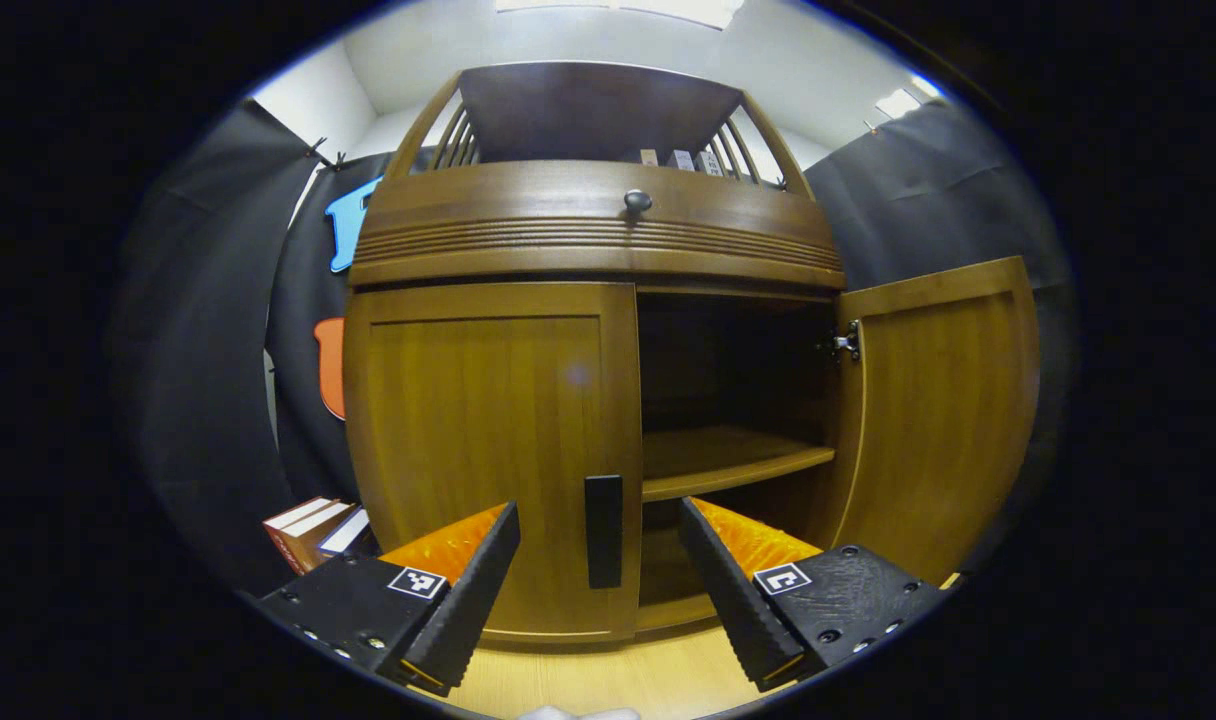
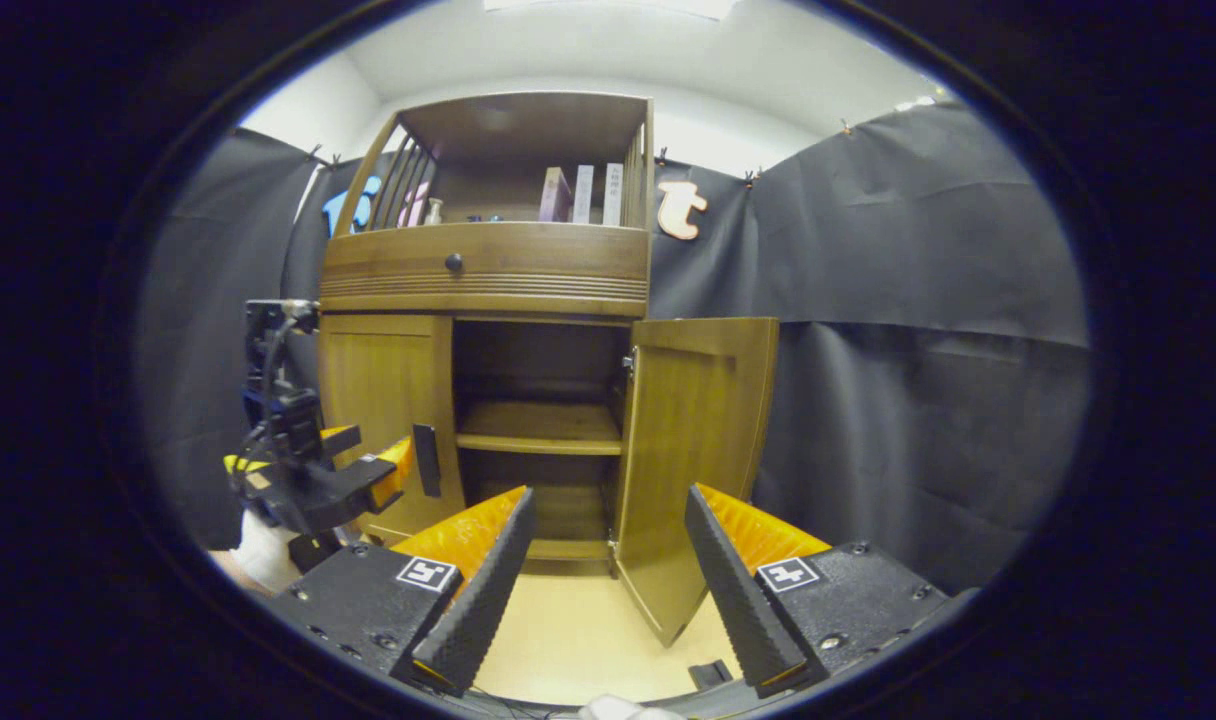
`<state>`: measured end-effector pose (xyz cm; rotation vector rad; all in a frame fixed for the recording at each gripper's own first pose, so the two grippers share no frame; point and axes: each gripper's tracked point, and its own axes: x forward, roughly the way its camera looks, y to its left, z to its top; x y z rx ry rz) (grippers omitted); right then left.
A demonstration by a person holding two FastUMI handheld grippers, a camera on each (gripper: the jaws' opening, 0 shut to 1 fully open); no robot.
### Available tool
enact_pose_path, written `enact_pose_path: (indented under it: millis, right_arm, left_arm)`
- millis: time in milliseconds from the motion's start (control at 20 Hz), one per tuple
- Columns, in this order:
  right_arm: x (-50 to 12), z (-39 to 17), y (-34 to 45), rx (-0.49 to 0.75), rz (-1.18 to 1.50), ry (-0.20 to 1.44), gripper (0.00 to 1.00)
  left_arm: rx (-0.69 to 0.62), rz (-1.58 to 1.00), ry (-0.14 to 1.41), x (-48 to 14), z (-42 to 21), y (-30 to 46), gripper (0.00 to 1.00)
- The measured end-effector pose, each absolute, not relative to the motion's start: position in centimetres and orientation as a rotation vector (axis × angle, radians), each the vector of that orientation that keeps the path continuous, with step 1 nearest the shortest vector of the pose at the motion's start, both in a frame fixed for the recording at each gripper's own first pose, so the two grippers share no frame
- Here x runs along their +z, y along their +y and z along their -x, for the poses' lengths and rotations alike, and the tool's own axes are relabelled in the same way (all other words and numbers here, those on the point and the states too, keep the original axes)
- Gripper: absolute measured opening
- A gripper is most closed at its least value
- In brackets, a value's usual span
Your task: Open the right door of the double-door shoe cabinet with the right hand, and open the left door with the left hand.
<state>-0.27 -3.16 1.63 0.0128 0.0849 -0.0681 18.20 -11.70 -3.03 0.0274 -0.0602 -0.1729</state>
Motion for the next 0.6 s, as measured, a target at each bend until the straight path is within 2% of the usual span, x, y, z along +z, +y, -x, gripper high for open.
enact_pose_path:
  millis: [350, 450, 600]
  right_arm:
    - [0.5, 3.7, -4.6, -0.158, 0.047, 0.117, 0.95]
    - [0.2, 3.7, -4.9, -0.173, 0.043, 0.130, 0.95]
    - [-0.4, 3.3, -5.5, -0.190, 0.050, 0.148, 0.95]
  left_arm:
    - [-0.165, 0.021, 0.018, -7.3, -26.4, -13.4, 0.96]
    - [-0.155, 0.015, 0.040, -8.6, -27.5, -13.0, 1.00]
    - [-0.141, 0.012, 0.042, -9.0, -28.7, -12.8, 0.58]
